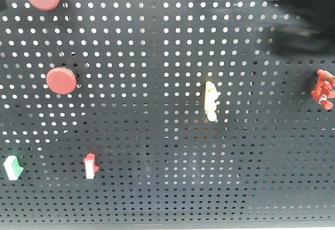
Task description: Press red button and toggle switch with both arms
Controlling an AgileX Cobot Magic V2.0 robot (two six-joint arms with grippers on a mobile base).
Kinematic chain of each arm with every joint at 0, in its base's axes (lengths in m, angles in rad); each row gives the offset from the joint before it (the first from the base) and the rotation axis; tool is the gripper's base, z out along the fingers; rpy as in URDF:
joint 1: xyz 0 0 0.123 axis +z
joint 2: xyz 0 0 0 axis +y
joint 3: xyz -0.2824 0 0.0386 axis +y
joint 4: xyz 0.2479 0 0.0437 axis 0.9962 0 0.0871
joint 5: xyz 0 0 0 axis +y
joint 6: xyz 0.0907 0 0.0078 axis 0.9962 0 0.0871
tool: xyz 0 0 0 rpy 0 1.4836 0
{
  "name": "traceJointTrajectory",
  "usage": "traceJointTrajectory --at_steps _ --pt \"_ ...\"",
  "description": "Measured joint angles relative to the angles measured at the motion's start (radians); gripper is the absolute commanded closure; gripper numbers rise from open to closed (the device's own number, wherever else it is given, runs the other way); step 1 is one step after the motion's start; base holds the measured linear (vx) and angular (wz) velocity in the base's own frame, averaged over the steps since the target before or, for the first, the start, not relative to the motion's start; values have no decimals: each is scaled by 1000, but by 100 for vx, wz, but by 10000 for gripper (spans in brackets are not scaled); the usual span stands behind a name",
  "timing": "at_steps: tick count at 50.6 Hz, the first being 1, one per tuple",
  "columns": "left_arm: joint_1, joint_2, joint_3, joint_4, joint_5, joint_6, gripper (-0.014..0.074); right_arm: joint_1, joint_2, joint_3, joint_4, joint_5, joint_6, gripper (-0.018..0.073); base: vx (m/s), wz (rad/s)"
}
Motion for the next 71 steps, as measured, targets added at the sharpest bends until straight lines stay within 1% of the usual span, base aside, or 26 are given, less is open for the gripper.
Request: traceJointTrajectory --at_steps 9,14,46,50,53,55,61,64,67,71 --pt "0 0 0 0 22 0 595 0 -68 51 -68 0 0 562 0 0" --pt "0 0 0 0 38 0 595 0 -70 52 -84 -1 0 562 0 0" --pt "1 -2 0 0 54 0 595 0 -67 59 -88 -6 0 562 0 0" --pt "16 -32 28 -2 45 0 595 0 -67 59 -88 -7 0 562 0 0" --pt "54 -80 95 -2 12 0 595 0 -67 59 -88 -7 0 562 0 0" --pt "87 -121 163 -2 -31 0 595 0 -67 59 -88 -8 0 562 0 0" --pt "193 -270 437 -2 -207 0 595 0 -67 59 -88 -8 0 562 0 0" --pt "241 -340 567 -3 -272 0 595 0 -67 59 -88 -8 0 562 0 0" --pt "292 -411 686 -4 -308 0 595 0 -67 59 -88 -8 0 562 0 0" --pt "347 -502 816 -4 -318 0 595 0 -67 59 -88 -8 0 562 0 0"
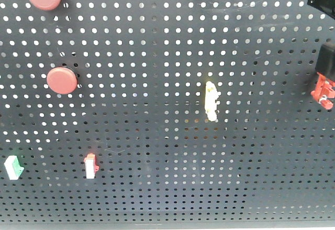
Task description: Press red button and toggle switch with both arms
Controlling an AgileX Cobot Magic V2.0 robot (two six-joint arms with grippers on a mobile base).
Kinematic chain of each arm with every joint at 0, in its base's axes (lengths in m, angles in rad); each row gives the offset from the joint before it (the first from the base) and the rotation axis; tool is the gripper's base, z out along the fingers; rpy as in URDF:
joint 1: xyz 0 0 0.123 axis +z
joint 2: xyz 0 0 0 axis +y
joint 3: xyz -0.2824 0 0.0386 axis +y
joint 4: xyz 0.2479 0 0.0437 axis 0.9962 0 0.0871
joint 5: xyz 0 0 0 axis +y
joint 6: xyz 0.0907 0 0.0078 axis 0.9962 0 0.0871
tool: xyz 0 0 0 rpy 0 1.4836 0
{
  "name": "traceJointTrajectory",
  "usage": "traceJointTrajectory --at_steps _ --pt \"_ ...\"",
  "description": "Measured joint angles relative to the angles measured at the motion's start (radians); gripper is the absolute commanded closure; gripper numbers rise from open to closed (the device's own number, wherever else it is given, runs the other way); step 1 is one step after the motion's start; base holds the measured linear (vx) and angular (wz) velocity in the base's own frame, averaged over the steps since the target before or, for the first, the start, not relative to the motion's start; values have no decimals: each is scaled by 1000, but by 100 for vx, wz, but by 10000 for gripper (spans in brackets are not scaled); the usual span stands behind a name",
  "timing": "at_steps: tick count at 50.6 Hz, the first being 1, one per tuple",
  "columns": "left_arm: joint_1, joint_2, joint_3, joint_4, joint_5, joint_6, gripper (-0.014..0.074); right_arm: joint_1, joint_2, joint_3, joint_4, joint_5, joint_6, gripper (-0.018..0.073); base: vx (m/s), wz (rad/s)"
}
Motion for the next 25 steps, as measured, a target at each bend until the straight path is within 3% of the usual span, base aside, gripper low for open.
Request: traceJointTrajectory --at_steps 11,22,25 --pt "147 -236 267 10 54 0 595 0 0 0 0 0 0 562 0 0" --pt "169 -400 428 142 95 -2 595 0 0 0 0 0 0 562 0 0" --pt "169 -426 462 122 97 -3 595 0 0 0 -1 -1 0 562 0 0"
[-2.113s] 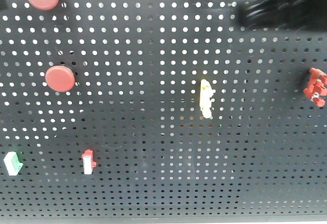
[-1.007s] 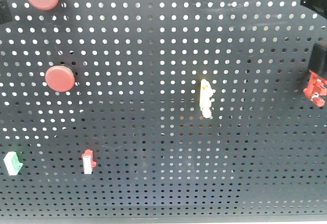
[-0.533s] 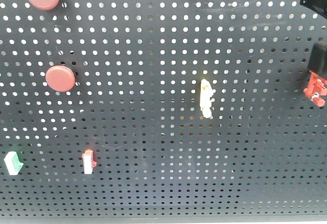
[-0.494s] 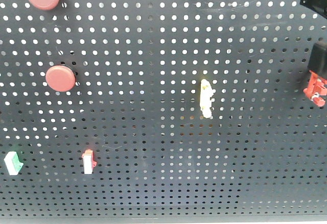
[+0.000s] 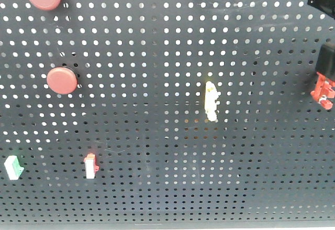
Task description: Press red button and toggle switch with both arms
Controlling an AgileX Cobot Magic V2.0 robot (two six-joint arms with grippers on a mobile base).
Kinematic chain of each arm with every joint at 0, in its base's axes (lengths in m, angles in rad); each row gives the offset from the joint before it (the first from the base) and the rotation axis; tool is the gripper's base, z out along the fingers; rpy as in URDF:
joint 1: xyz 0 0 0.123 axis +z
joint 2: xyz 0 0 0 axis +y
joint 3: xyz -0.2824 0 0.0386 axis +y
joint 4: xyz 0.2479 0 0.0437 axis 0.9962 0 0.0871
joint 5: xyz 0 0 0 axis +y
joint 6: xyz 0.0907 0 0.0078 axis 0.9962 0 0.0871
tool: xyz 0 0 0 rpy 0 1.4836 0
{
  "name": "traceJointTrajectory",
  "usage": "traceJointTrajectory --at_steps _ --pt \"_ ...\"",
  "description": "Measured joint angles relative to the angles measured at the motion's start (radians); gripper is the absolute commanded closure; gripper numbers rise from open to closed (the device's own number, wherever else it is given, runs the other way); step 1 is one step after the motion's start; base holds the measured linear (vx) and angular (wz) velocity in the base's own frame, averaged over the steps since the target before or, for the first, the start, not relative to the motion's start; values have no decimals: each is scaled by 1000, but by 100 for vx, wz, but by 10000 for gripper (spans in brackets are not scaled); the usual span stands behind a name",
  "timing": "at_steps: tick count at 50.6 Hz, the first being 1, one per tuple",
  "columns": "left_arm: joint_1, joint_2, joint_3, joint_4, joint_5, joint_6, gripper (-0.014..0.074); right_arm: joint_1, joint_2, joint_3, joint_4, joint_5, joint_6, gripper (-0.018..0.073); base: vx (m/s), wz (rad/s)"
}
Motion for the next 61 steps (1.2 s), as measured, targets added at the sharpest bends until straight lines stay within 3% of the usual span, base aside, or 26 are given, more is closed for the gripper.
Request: traceJointTrajectory --at_steps 14,52,56,61 --pt "0 -1 0 -42 72 0 595 0 0 0 0 0 0 562 0 0" --pt "0 -1 0 -44 87 0 595 0 -2 0 2 2 -8 562 0 0" --pt "0 -1 0 -44 87 0 595 -3 -18 0 56 35 -20 562 0 0" --pt "0 -1 0 -44 87 0 595 -46 -70 16 200 101 -66 562 0 0"
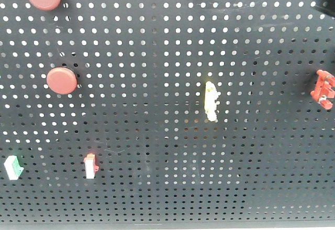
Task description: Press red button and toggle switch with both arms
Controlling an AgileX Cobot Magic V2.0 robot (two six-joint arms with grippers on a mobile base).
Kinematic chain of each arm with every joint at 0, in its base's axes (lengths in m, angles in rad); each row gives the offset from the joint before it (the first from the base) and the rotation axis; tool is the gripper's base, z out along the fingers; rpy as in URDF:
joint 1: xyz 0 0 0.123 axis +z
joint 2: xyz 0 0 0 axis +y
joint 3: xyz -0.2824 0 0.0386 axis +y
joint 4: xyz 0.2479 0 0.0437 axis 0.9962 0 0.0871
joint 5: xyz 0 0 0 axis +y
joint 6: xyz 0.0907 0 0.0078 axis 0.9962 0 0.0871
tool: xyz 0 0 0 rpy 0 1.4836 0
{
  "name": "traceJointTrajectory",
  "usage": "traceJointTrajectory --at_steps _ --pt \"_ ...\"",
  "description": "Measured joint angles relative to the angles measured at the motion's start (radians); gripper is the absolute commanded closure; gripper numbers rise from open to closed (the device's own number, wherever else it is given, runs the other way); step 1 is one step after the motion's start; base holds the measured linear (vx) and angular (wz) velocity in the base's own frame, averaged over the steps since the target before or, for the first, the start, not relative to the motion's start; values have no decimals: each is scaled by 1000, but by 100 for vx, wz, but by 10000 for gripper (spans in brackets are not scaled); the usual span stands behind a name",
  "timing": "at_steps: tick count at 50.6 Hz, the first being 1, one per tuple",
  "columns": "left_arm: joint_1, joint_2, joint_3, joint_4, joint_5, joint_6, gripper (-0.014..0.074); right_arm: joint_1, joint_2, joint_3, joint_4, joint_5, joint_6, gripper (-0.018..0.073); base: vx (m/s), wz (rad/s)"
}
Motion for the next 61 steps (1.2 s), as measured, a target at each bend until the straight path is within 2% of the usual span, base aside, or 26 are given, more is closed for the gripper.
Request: traceJointTrajectory --at_steps 6,13,18,24,27,30,34,42,48,61 --pt "0 0 0 0 0 0 595 -103 -109 98 148 24 -88 562 0 0" --pt "0 0 0 0 0 0 595 -296 -274 286 310 -44 -220 562 0 0" --pt "0 0 0 0 0 0 595 -448 -394 451 461 -80 -320 562 0 0" --pt "0 0 0 0 0 0 595 -583 -553 643 627 -98 -469 562 0 0" --pt "0 0 0 0 0 0 595 -626 -626 715 691 -104 -544 562 0 0" --pt "0 0 0 0 0 0 595 -651 -686 792 750 -109 -606 562 0 0" --pt "0 0 0 0 0 0 595 -661 -772 892 792 -117 -637 562 0 0" --pt "0 0 0 0 1 0 595 -662 -867 1077 808 -139 -616 562 0 0" --pt "0 0 0 0 1 0 595 -662 -869 1226 808 -231 -606 562 0 0" --pt "0 0 0 0 1 0 595 -662 -869 1261 808 -338 -595 562 0 0"
